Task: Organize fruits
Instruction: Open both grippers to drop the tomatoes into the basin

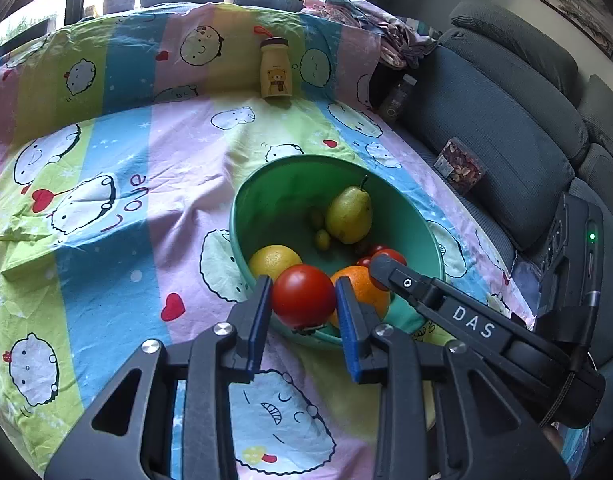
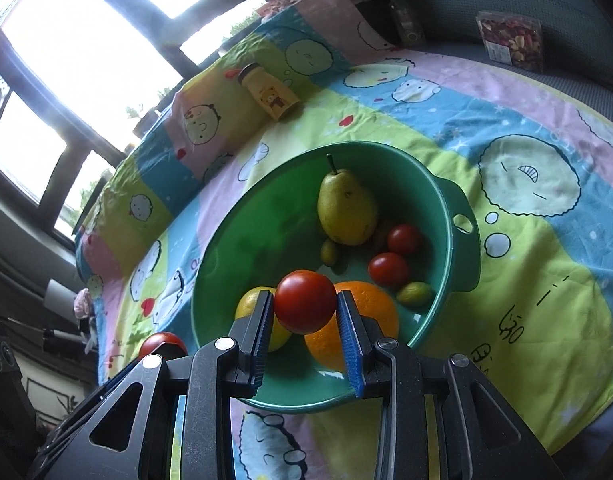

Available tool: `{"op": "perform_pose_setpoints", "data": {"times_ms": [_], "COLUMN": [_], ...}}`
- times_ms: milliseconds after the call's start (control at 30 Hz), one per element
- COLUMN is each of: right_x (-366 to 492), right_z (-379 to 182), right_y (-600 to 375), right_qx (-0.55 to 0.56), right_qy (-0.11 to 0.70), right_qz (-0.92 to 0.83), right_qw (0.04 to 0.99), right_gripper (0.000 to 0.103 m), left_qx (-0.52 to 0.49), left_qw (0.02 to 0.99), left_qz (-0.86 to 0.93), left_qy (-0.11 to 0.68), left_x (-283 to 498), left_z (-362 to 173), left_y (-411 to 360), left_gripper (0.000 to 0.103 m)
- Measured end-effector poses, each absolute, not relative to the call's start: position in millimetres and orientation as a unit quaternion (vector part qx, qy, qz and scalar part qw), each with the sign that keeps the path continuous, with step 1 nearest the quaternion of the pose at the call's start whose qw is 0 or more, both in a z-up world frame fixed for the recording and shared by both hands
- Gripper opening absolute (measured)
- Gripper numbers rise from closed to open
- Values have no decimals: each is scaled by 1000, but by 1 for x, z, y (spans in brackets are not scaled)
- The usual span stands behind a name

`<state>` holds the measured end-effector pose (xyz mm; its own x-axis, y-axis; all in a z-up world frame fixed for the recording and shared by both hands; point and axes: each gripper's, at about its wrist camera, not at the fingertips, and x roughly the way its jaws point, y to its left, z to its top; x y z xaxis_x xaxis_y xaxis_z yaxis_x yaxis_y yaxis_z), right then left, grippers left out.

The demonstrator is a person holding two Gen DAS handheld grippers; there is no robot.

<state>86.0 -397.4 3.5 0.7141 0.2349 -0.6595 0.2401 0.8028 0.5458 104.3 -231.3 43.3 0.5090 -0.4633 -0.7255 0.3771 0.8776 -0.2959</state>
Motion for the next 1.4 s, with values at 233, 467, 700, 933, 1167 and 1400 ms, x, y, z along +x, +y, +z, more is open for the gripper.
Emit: {"op": "perform_pose_setpoints", "data": {"times_ms": [233, 467, 700, 933, 1167, 1400], "right_x": [86, 85, 85, 85, 83, 78], "right_z": [0, -2, -1, -2, -1, 7], "right_y": [-405, -410, -410, -411, -416, -411], "right_qx": [309, 317, 318, 324, 330, 320], "right_qy": [380, 374, 372, 369, 363, 353], "right_qz": [-25, -22, -22, -20, -21, -25], "right_qw": [871, 872, 872, 871, 871, 879], "right_gripper": [34, 34, 34, 34, 35, 50], "left_qx": [-43, -47, -46, -38, -14, -16], "left_qw": [852, 849, 847, 848, 861, 872], "left_qz": [-263, -269, -266, -263, -266, -226], "left_qy": [450, 453, 458, 458, 434, 434], "left_x": [116, 123, 126, 125, 114, 110], "left_z": [29, 23, 18, 18, 26, 31], "left_y": [-248, -254, -256, -256, -258, -241], "left_gripper": [31, 29, 31, 41, 68, 90]}}
